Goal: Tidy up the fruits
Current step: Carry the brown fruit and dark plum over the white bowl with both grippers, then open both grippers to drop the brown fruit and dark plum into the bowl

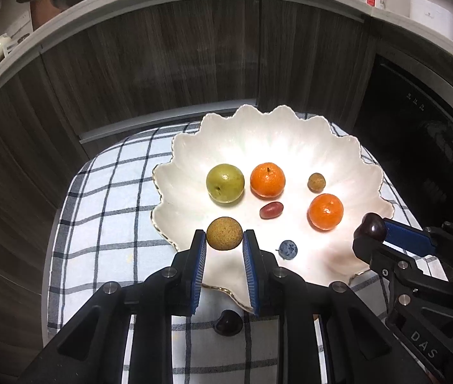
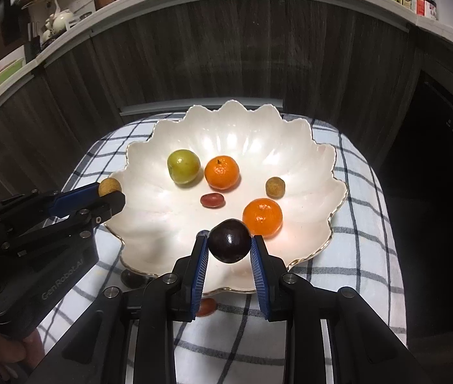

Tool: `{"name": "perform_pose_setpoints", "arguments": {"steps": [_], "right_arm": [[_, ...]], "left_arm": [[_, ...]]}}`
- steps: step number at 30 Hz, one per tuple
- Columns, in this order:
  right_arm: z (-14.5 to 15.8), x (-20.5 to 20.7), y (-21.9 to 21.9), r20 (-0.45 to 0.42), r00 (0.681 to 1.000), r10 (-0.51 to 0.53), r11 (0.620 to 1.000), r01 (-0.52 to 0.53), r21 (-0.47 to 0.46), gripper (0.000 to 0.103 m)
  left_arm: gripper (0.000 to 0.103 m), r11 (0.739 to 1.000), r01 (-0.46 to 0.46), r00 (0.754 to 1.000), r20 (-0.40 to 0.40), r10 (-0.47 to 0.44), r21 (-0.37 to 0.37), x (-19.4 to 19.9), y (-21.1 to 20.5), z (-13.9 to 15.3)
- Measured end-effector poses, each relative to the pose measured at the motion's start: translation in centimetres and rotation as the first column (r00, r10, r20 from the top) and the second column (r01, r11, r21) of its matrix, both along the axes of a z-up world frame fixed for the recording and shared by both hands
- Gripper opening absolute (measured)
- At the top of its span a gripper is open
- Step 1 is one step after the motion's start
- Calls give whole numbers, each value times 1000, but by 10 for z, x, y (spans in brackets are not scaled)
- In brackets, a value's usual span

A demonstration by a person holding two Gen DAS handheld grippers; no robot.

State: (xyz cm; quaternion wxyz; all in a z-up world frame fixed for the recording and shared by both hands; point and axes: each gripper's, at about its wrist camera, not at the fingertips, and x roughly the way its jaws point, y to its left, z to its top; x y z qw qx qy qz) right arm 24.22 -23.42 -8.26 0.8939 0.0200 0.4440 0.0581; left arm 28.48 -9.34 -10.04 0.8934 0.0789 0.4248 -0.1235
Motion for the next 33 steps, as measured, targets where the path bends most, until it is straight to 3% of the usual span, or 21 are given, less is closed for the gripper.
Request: {"name": "perform_pose_setpoints", "arguments": {"steps": [9, 13, 16, 21, 26, 33], "right_arm": [[-11, 9, 2, -34, 999, -4, 1000, 4, 1, 29], [-12, 10, 3, -32, 999, -7, 1000, 7, -9, 30], [-13, 10, 3, -40, 999, -18, 1000, 17, -20, 31], [-10, 6, -4, -19, 998, -58, 998, 58, -13, 65], [-4, 4, -7, -7, 997, -79, 997, 79, -14, 68], [3, 1, -8, 7, 996, -93, 995, 93, -21, 70]], "left_arm": [[28, 1000, 12, 1000, -4, -12, -1, 4, 0, -7], [49, 1000, 10, 1000, 4, -10, 10, 3, 0, -6], [58, 1000, -6, 1000, 17, 6, 19, 3, 3, -4], [66, 1000, -15, 999, 28, 15, 23, 1, 5, 0], [82, 999, -35, 998, 46, 34, 20, -2, 7, 5], [87, 998, -57, 997, 62, 56, 16, -5, 11, 14]]}}
